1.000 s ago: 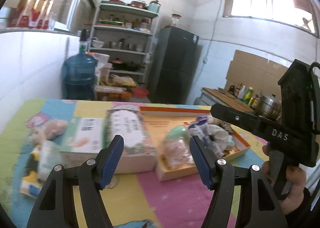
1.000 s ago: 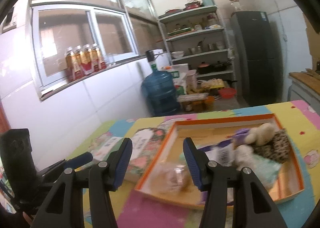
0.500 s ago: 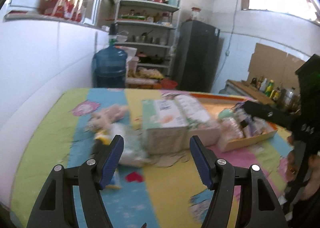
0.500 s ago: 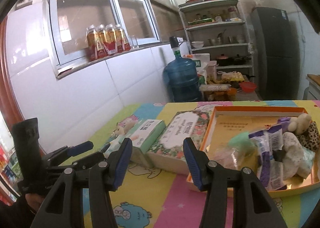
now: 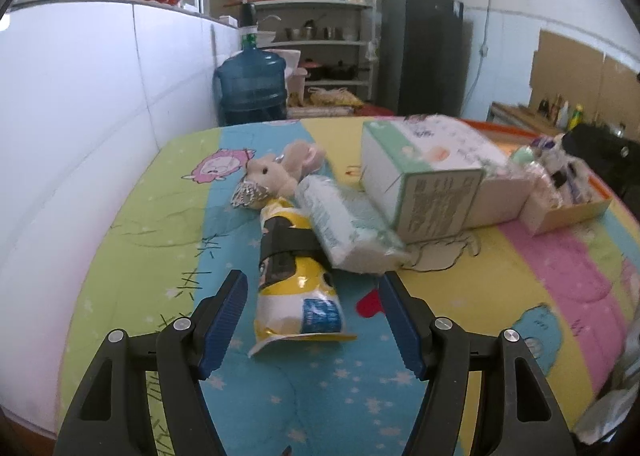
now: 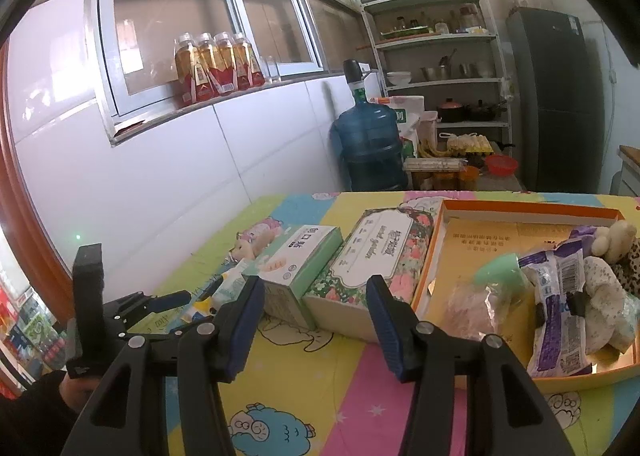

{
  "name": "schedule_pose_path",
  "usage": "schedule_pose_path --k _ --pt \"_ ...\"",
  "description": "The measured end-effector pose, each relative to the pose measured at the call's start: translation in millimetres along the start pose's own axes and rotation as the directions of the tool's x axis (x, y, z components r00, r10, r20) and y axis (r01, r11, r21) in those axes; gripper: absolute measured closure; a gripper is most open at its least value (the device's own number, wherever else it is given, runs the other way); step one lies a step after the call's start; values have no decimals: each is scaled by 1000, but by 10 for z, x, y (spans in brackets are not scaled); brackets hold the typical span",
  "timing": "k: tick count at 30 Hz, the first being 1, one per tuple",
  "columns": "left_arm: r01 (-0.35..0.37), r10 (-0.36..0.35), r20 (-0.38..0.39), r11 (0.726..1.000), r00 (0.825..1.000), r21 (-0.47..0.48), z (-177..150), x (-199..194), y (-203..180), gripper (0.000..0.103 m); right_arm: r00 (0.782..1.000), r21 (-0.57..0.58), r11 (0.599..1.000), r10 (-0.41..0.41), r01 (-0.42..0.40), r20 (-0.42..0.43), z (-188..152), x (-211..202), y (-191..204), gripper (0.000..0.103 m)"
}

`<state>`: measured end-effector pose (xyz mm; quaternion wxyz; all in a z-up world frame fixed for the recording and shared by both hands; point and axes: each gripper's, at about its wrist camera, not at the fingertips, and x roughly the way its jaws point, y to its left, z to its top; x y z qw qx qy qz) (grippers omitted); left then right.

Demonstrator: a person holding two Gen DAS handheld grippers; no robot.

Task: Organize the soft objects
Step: 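Withdraw both tools from the box back toward the pile, then lower the left tool onto the yellow-black snack bag while the right tool approaches the pink bunny plush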

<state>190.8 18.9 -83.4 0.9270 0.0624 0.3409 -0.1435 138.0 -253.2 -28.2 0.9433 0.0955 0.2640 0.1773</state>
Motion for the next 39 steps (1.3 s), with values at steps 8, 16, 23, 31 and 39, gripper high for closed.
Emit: schedule_pose_path --k 8,16,23,31,39 --pt "16 -22 -76 997 997 -78 47 166 138 33 1000 4 1000 0 0 -12 -13 58 -20 50" --pt "52 -65 -90 989 994 -140 14 212 235 58 1000 -2 1000 6 -7 -24 -50 93 16 50" --pt "38 -47 -47 985 998 -166 -60 91 254 58 999 -29 999 23 -24 -30 -41 109 134 50" --pt "34 -22 55 974 998 -223 -138 -295 415 60 988 -32 991 129 -132 -82 -84 289 410 50" --pt "24 7 151 979 988 -202 -67 -586 617 80 979 -98 979 168 -180 -119 10 589 826 50"
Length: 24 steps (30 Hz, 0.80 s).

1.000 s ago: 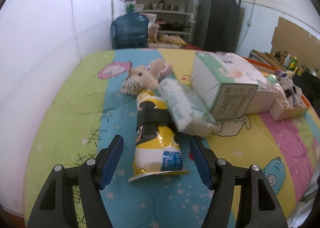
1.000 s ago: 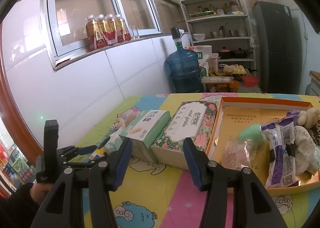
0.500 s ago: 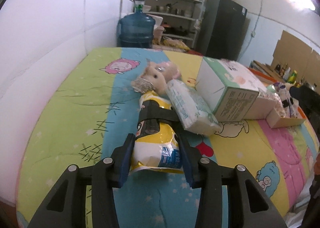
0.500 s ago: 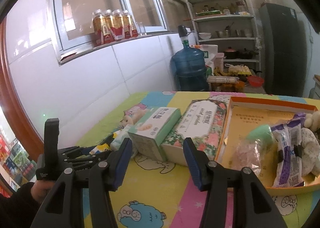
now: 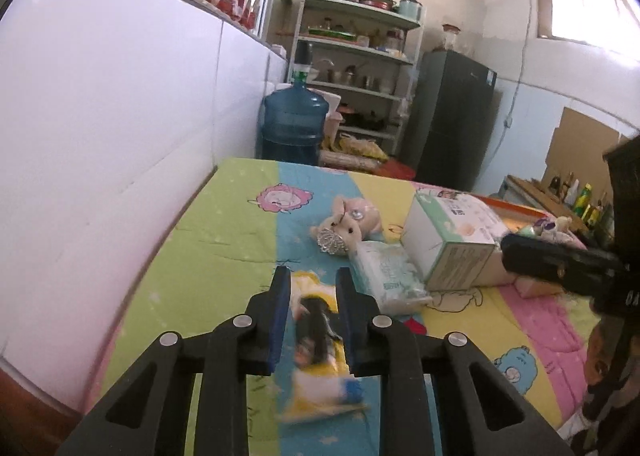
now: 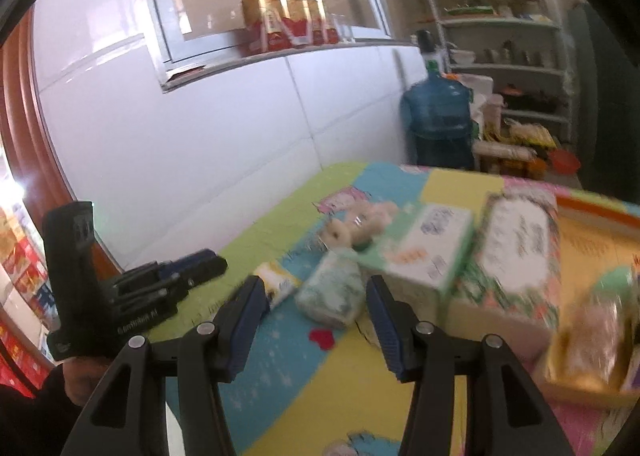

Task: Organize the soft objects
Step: 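Lower the left tool onto the yellow-black snack bag while the right tool approaches the pink bunny plush, then close the left tool on the yellow-black snack bag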

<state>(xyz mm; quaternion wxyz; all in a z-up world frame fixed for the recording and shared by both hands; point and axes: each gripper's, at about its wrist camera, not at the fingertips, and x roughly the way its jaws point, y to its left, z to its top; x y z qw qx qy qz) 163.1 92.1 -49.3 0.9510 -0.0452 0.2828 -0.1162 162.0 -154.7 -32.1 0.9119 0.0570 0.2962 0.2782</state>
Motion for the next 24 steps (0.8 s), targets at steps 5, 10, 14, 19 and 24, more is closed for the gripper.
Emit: schedule_pose_path --k 5,10,14,19,24 --pt "42 -43 -85 999 996 -7 -88 157 135 79 1000 -7 1000 19 -19 5 120 112 126 50" --pt "84 -90 -107 995 990 -55 -119 204 194 40 999 26 999 29 -28 -26 58 250 121 50" --pt "78 -83 -136 996 987 -44 -125 304 129 35 998 66 997 41 -38 -48 -13 311 63 50" --pt "35 -43 -198 998 979 -46 -195 491 64 35 999 54 998 24 -21 -49 -39 279 53 50" --pt "3 -11 -229 999 973 -33 -240 588 33 36 999 43 999 13 -12 -38 -28 228 42 50"
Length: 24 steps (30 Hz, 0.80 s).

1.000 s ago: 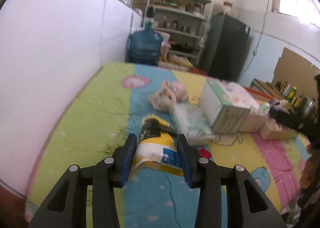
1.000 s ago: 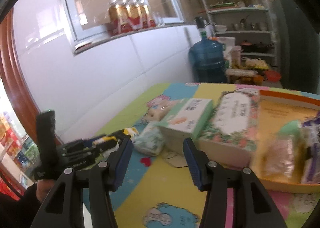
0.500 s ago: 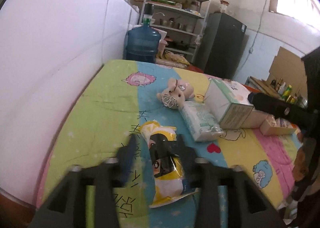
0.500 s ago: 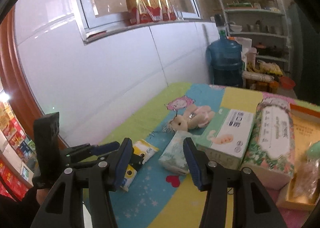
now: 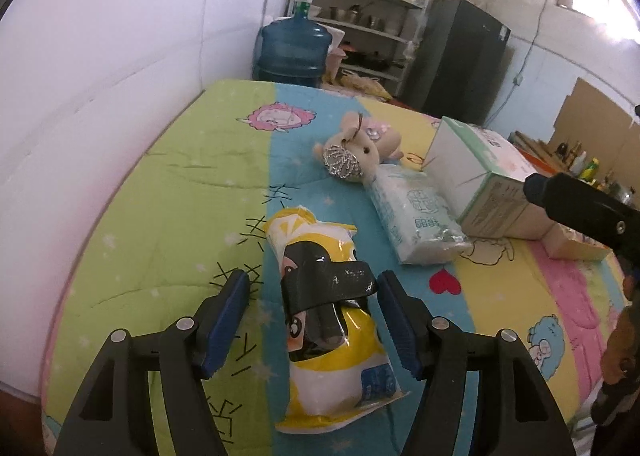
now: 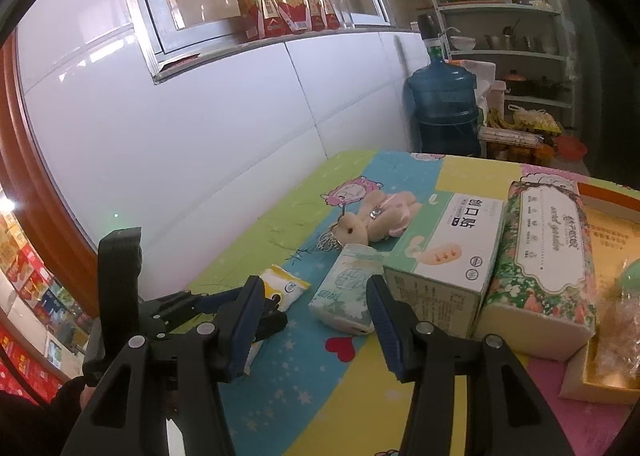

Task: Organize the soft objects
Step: 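Close the left tool on the yellow-black snack bag, then grasp the pink-dressed bunny plush with the right tool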

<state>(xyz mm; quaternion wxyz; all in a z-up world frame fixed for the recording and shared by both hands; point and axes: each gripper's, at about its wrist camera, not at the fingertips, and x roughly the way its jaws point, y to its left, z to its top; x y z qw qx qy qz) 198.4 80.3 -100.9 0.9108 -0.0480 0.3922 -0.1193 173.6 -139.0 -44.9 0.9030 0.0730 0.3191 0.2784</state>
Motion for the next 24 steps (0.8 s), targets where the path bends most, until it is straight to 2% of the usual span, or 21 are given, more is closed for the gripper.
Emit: schedule_pose_path --k 3,8,14,18,20,21,24 --pt "16 -16 15 1000 1000 2 -11 -15 -2 57 1000 -6 1000 3 -3 1 4 -5 18 50" --pt "38 -37 49 999 998 -16 -26 -69 33 58 1000 -36 999 2 -2 5 79 10 106 50" --pt "-1 7 154 999 988 -41 30 -284 167 58 999 -23 999 25 -24 22 377 167 270 50" --pt "16 -5 181 998 984 -60 -1 -378 263 58 1000 114 993 4 -5 11 622 477 245 50" --pt "26 -13 194 997 981 -66 -29 -426 309 58 998 210 976 -59 62 -17 715 685 164 44" --pt "31 -17 201 997 979 -69 -42 -450 335 58 995 239 966 -91 97 -36 737 760 135 37" --pt "41 -23 220 996 975 -78 -89 -518 406 58 981 325 926 -170 192 -95 797 984 28 35"
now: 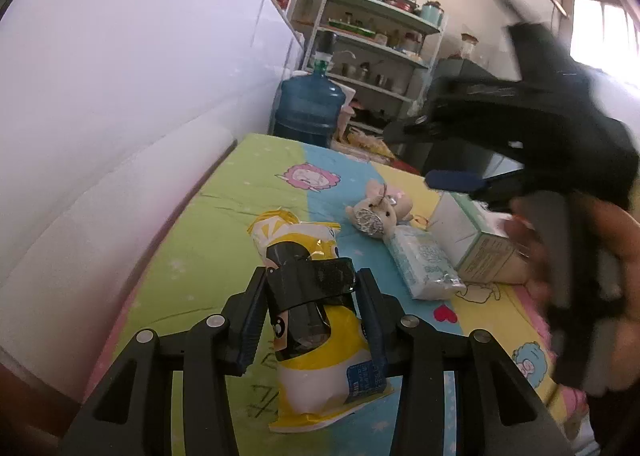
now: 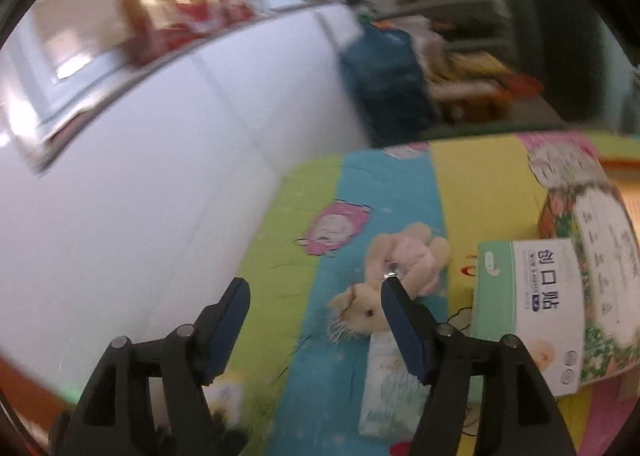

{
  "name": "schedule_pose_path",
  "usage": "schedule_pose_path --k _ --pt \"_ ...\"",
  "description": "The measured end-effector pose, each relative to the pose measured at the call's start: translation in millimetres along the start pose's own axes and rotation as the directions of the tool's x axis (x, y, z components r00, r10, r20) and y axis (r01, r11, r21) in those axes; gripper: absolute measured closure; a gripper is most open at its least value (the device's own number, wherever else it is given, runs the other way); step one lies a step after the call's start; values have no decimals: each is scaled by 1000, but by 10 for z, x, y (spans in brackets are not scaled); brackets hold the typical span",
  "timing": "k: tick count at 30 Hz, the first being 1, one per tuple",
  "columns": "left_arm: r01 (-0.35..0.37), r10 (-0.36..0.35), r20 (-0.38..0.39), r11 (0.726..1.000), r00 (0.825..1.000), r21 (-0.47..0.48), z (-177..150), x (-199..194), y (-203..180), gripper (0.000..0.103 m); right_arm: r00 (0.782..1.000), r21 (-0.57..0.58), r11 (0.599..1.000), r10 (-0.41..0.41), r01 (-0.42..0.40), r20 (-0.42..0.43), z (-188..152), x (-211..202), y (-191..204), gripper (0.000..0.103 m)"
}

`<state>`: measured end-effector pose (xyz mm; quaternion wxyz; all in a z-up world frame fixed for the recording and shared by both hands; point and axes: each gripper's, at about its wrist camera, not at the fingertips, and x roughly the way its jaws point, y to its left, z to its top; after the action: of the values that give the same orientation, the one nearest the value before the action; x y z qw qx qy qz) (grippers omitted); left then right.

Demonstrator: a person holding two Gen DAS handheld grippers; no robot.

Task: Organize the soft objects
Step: 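Grasp the pink-dressed bunny plush with the right tool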

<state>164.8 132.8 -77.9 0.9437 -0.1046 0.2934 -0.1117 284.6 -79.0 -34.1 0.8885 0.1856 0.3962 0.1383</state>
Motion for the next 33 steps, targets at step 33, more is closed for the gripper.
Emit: schedule_pose_path --k 33 --pt "183 -183 18 981 983 -57 -69 -7 352 58 750 -271 743 -654 612 -101 63 1139 252 26"
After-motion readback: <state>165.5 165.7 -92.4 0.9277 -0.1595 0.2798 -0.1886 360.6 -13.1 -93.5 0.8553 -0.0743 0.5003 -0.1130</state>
